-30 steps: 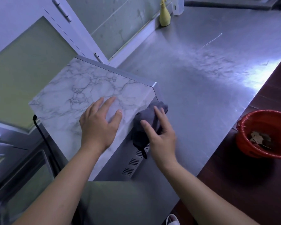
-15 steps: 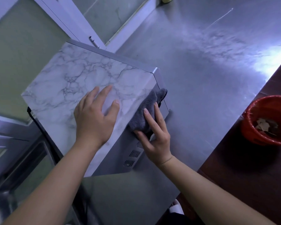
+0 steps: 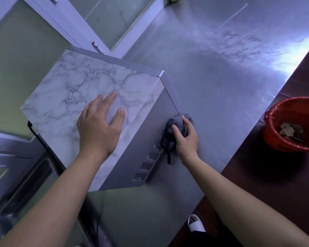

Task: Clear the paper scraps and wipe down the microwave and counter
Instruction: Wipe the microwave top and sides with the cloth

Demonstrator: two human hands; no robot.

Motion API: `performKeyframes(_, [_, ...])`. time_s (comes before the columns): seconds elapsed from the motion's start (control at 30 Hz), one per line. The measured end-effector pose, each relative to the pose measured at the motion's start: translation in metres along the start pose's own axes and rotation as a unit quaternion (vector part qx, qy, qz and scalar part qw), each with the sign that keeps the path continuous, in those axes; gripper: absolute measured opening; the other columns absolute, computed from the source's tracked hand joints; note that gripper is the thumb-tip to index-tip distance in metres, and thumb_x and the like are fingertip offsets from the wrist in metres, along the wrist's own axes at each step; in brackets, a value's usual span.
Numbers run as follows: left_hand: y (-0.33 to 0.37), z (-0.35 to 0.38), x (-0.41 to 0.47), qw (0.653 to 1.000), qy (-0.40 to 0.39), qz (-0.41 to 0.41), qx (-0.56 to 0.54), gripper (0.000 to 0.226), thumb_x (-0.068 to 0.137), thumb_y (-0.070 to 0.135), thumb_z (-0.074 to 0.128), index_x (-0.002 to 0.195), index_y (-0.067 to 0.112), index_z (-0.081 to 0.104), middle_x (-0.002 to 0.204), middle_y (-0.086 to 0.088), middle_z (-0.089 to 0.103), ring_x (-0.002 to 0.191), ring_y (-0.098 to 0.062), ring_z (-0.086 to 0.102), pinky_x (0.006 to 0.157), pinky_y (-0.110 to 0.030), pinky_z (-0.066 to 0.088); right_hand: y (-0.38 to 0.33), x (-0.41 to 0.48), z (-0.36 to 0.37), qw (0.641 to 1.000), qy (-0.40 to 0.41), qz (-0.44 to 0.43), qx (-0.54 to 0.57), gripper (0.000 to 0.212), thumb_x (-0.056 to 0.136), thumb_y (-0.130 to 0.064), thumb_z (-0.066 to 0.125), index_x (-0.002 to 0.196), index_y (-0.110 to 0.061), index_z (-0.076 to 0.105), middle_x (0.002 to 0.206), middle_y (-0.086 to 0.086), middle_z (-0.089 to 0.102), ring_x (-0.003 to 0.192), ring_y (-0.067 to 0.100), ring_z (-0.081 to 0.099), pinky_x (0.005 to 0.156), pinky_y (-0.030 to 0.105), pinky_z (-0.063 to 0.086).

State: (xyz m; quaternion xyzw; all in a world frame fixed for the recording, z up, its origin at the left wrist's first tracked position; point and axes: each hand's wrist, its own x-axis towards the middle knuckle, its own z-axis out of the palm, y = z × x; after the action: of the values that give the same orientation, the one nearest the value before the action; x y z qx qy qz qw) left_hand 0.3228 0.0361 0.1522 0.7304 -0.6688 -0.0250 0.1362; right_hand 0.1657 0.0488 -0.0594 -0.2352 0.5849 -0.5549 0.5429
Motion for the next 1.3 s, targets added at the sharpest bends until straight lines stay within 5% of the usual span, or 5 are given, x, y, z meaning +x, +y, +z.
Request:
performKeyframes(0.37, [0.001,0.004,0.002,1.0,-0.005,-0.005,0.004,0.06,0.088,0.059,0.037,0.144,0.043,0.047,0.156,0.002,0.04,0.145,-0.019,0.031,0.121,-0.043,0.02,-0.057,0.006,-0.037,0.965,-0.017,0.115,0.236,0.04,0.094,-0.004,0.062,0.134,0.001,0.056,0.106,0.011,0.062,0.085,0.02,0.059,0.053,0.02,0.047])
performKeyframes(0.6, [-0.005,0.003,-0.001,1.0,0.003,-0.001,0.019,0.061,0.087,0.061,0.037,0.144,0.042,0.047,0.155,-0.001,0.042,0.143,-0.021,0.034,0.119,-0.042,0.022,-0.115,-0.089,-0.016,0.958,-0.153,-0.233,0.065,0.039,0.084,-0.017,0.075,0.122,-0.023,0.068,0.138,0.009,0.06,0.132,0.023,0.054,0.108,0.05,0.046])
performKeyframes(0.77, [0.001,0.004,-0.003,1.0,0.008,0.002,0.008,0.064,0.084,0.062,0.038,0.143,0.042,0.048,0.154,-0.001,0.044,0.143,-0.022,0.035,0.119,-0.043,0.023,-0.1,-0.107,0.01,0.853,-0.083,-0.473,-0.203,0.038,0.084,-0.02,0.079,0.119,-0.007,0.072,0.142,0.018,0.056,0.138,0.039,0.044,0.104,0.065,0.038])
performKeyframes(0.9, [-0.003,0.004,-0.005,1.0,0.011,-0.001,0.013,0.063,0.085,0.064,0.037,0.144,0.045,0.046,0.155,0.002,0.041,0.144,-0.019,0.032,0.119,-0.043,0.019,-0.084,-0.111,0.021,0.834,0.006,-0.498,-0.238,0.035,0.083,-0.021,0.08,0.115,-0.008,0.074,0.138,0.017,0.058,0.124,0.034,0.052,0.098,0.056,0.046])
performKeyframes(1.3, [-0.01,0.004,-0.002,1.0,0.013,0.01,0.004,0.065,0.085,0.067,0.029,0.145,0.047,0.042,0.157,0.005,0.036,0.145,-0.019,0.027,0.12,-0.048,0.017,-0.046,-0.084,0.028,0.831,-0.053,-0.525,-0.175,0.061,0.072,0.007,0.084,0.127,-0.009,0.061,0.142,0.027,0.047,0.135,0.04,0.05,0.101,0.057,0.051])
